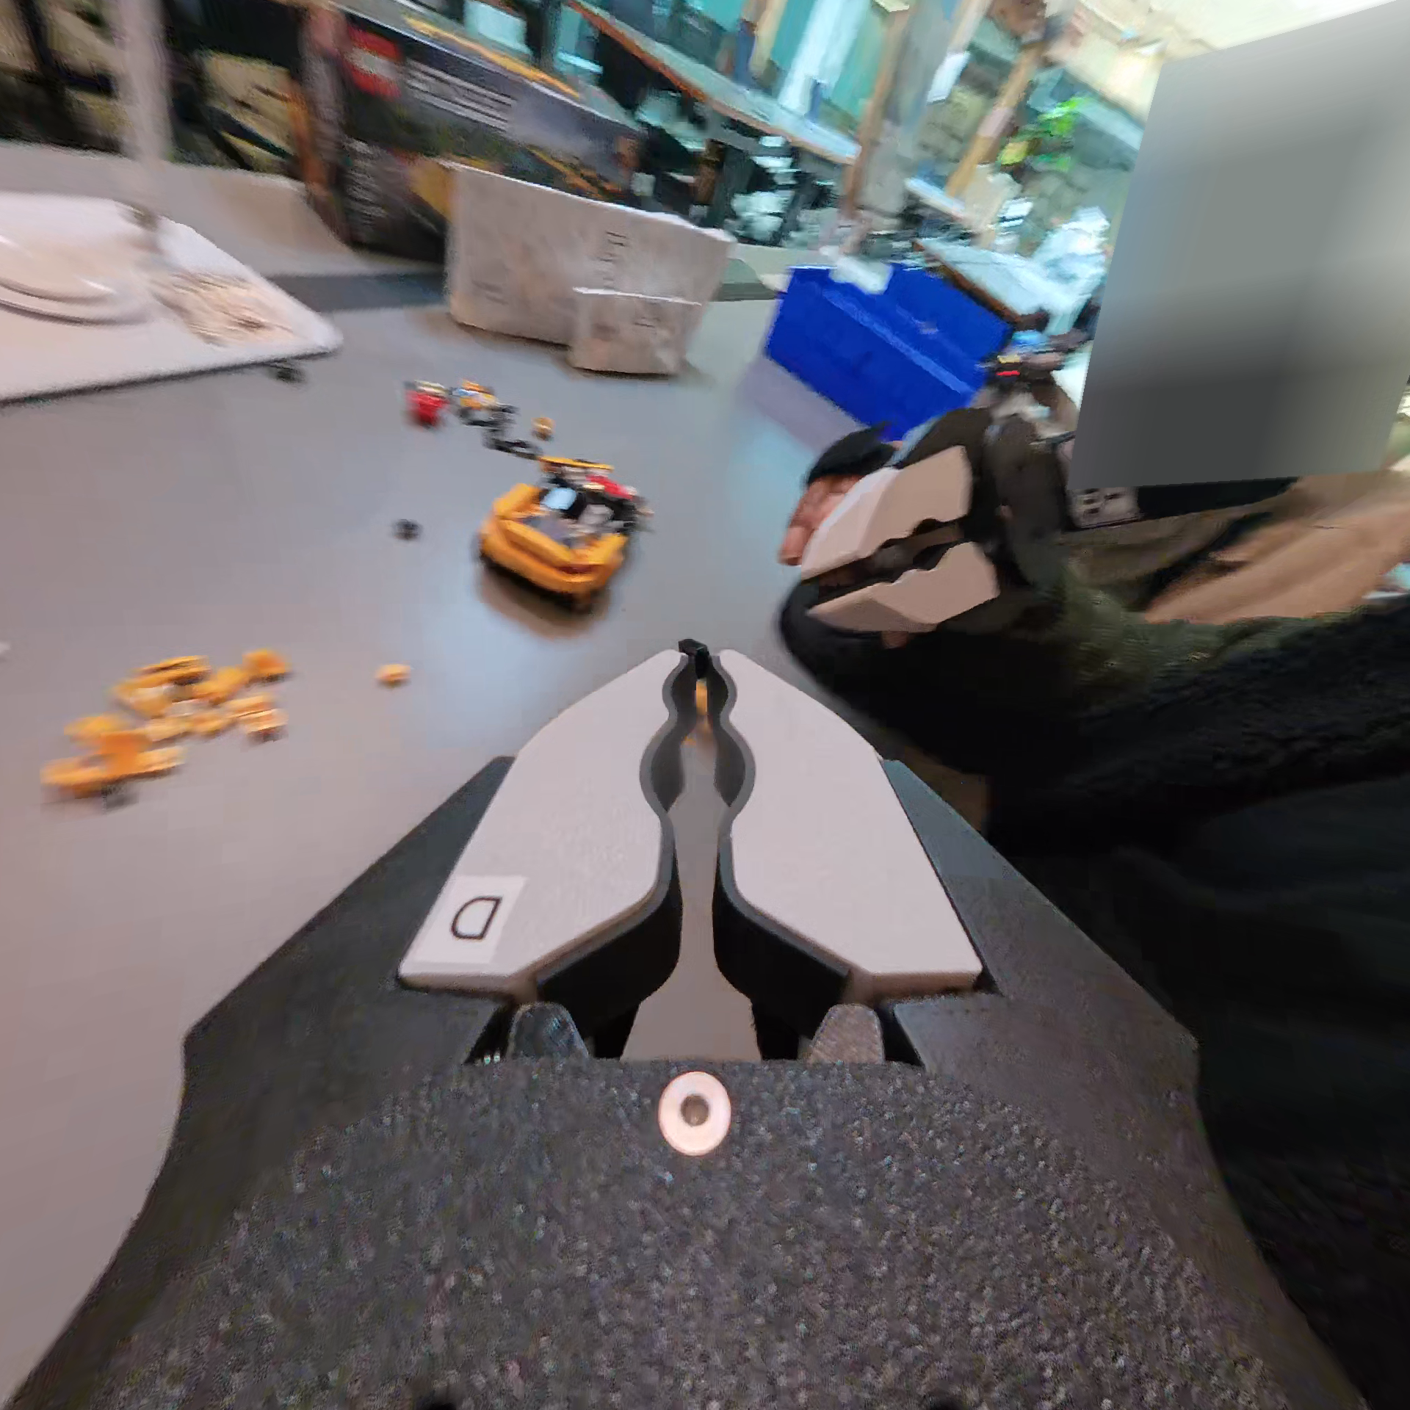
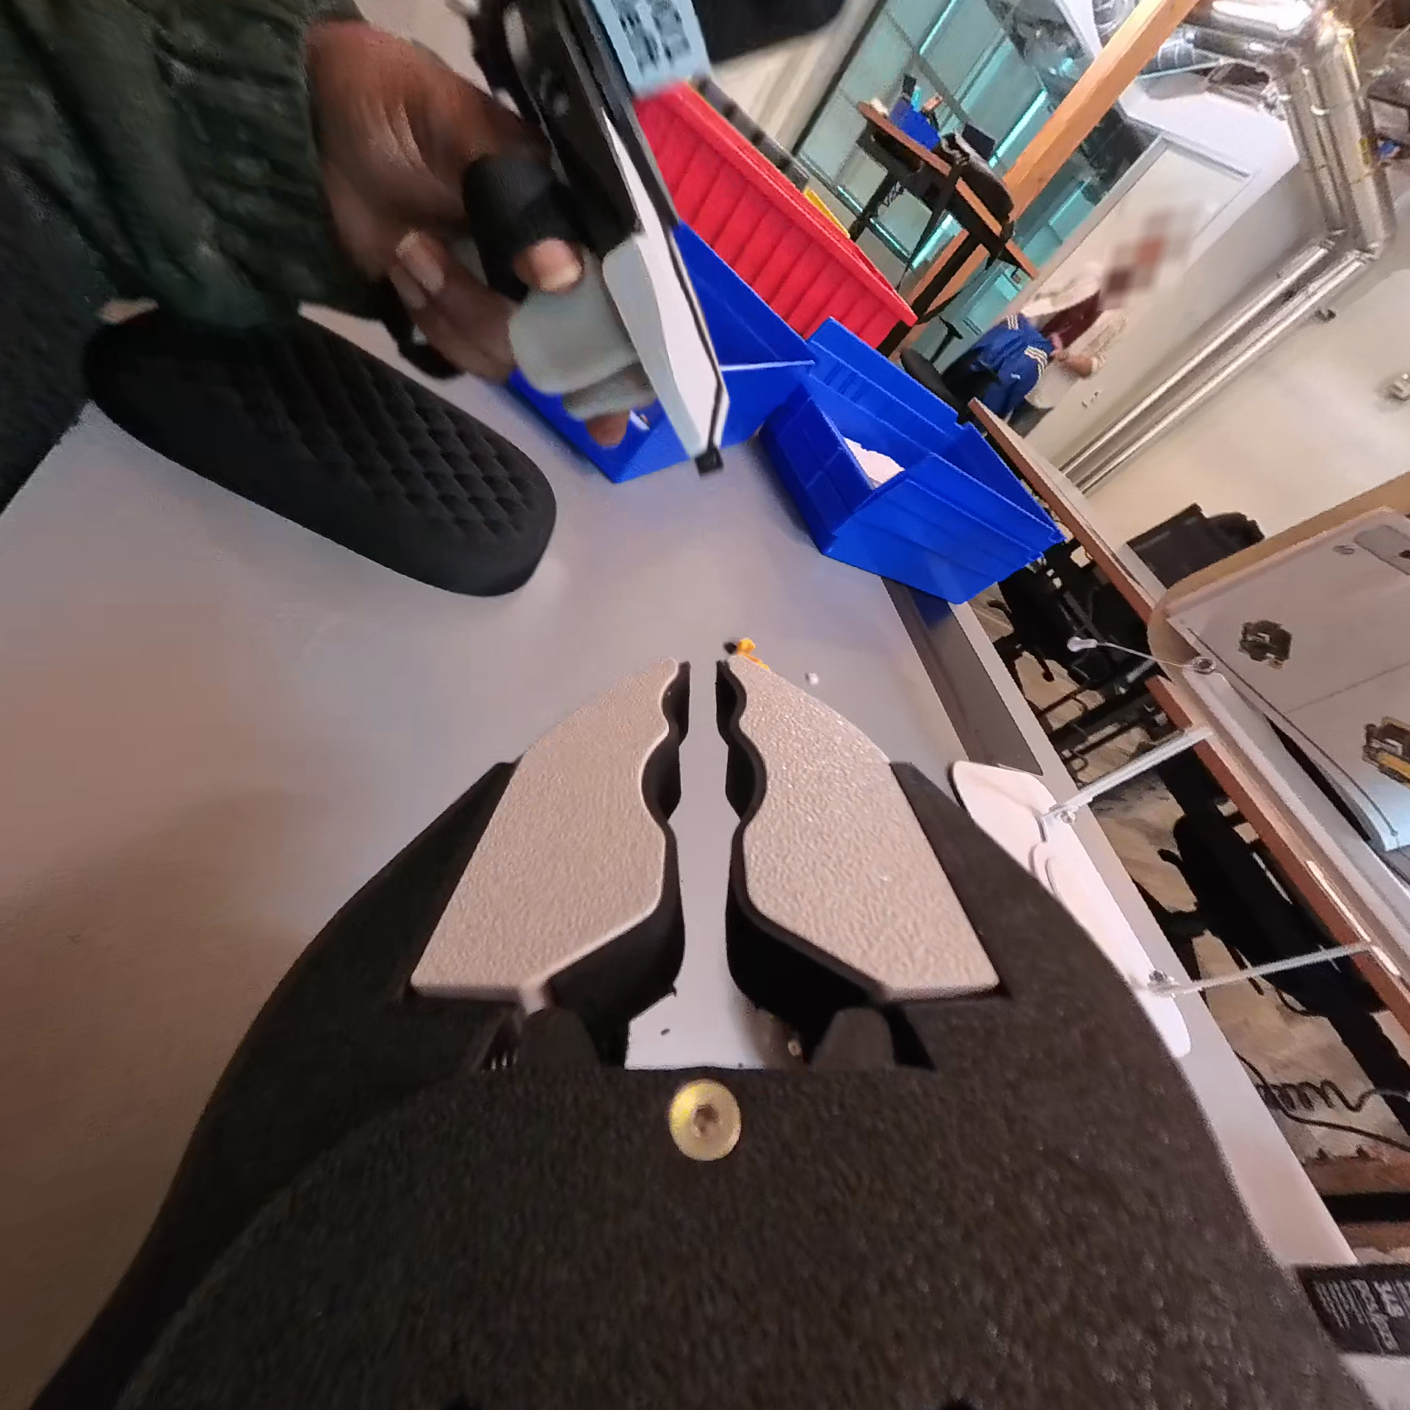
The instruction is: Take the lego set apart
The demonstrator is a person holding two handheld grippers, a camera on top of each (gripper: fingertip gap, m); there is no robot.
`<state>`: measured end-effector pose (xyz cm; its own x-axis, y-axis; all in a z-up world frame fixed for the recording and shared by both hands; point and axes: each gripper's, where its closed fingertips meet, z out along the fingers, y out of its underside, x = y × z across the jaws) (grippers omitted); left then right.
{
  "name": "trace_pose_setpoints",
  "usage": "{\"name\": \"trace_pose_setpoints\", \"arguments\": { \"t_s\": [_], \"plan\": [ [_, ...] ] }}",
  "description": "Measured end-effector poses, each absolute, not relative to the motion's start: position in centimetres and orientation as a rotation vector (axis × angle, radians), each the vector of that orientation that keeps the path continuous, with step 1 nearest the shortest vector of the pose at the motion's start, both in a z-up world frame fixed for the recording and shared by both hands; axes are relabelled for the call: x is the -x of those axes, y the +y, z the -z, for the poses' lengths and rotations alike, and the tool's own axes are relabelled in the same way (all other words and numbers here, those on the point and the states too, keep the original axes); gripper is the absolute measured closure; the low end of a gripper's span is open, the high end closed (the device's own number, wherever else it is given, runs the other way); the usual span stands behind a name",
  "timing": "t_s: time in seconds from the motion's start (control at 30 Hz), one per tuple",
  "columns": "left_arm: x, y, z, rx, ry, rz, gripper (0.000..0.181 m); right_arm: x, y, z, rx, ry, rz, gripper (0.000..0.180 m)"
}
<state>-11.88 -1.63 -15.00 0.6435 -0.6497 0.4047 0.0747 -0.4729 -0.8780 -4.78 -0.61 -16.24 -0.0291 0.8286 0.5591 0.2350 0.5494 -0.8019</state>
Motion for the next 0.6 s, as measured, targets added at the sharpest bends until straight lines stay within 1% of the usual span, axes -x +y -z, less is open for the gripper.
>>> {"name": "trace_pose_setpoints", "arguments": {
  "t_s": [0.17, 0.3, 0.37, 0.47, 0.6],
  "plan": [
    [24.5, -1.0, 15.8, 2.024, 0.287, 0.169, 0.177, 3.9, 1.6, 17.0, 1.03, -1.559, -0.539, 0.174],
    [32.3, -1.9, 18.0, 2.153, 0.104, -0.088, 0.176, 3.0, 2.8, 18.6, 1.163, -1.612, -0.577, 0.172],
    [34.3, -2.3, 19.6, 2.197, 0.053, -0.13, 0.168, 2.4, 3.1, 19.7, 1.235, -1.66, -0.579, 0.167],
    [35.6, -2.7, 21.7, 2.26, 0.029, -0.139, 0.151, 1.5, 2.7, 21.6, 1.326, -1.741, -0.589, 0.158],
    [36.3, -3.0, 23.2, 2.312, 0.102, -0.185, 0.125, 0.5, 2.3, 23.8, 1.412, -1.829, -0.615, 0.151]
  ]
}}
